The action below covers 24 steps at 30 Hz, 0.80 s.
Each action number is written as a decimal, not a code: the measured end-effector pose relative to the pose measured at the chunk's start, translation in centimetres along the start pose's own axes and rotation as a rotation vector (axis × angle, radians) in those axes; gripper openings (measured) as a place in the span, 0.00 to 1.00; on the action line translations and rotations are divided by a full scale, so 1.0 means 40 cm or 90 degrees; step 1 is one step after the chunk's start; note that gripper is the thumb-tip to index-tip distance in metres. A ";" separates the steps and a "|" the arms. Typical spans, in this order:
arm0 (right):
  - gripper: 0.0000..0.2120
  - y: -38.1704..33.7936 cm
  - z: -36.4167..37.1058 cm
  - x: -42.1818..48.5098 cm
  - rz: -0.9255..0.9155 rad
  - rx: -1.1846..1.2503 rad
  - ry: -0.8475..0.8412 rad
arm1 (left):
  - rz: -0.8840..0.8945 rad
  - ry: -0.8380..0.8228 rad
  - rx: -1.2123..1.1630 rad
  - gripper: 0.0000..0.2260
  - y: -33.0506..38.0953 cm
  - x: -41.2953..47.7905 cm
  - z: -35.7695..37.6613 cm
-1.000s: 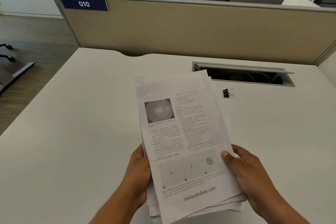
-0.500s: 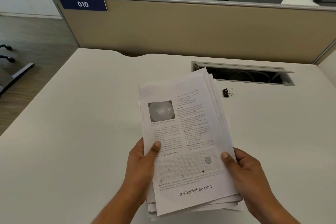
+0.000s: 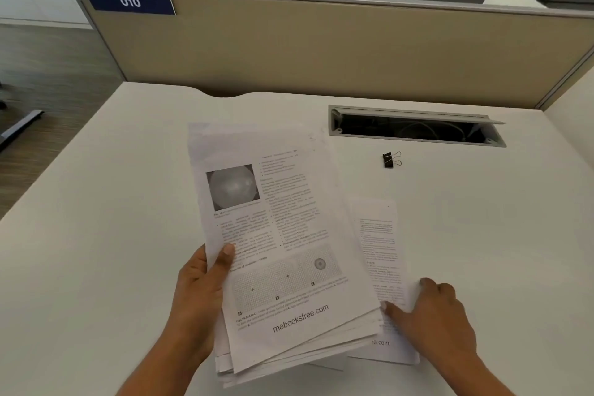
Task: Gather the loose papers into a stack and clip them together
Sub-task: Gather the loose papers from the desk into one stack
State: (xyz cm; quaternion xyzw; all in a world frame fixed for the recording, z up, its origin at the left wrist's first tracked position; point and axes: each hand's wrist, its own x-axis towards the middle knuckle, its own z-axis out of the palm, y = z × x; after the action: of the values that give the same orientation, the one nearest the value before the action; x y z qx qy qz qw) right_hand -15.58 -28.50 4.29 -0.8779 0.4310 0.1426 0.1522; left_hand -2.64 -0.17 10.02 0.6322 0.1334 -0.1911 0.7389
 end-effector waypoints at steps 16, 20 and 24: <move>0.09 0.012 0.007 0.060 0.006 0.273 -0.035 | -0.003 0.000 0.000 0.10 -0.026 -0.002 -0.016; 0.07 0.039 -0.005 0.071 -0.032 0.339 0.006 | -0.005 0.005 -0.001 0.10 -0.024 0.003 -0.022; 0.06 0.066 -0.039 0.076 -0.051 0.446 0.050 | -0.006 0.013 -0.004 0.10 -0.020 0.012 -0.028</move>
State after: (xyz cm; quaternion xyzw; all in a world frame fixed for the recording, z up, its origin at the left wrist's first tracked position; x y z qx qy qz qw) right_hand -15.73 -32.80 4.18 -0.7935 0.4243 -0.0541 0.4329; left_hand -2.50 0.79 8.92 0.6309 0.1444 -0.1879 0.7388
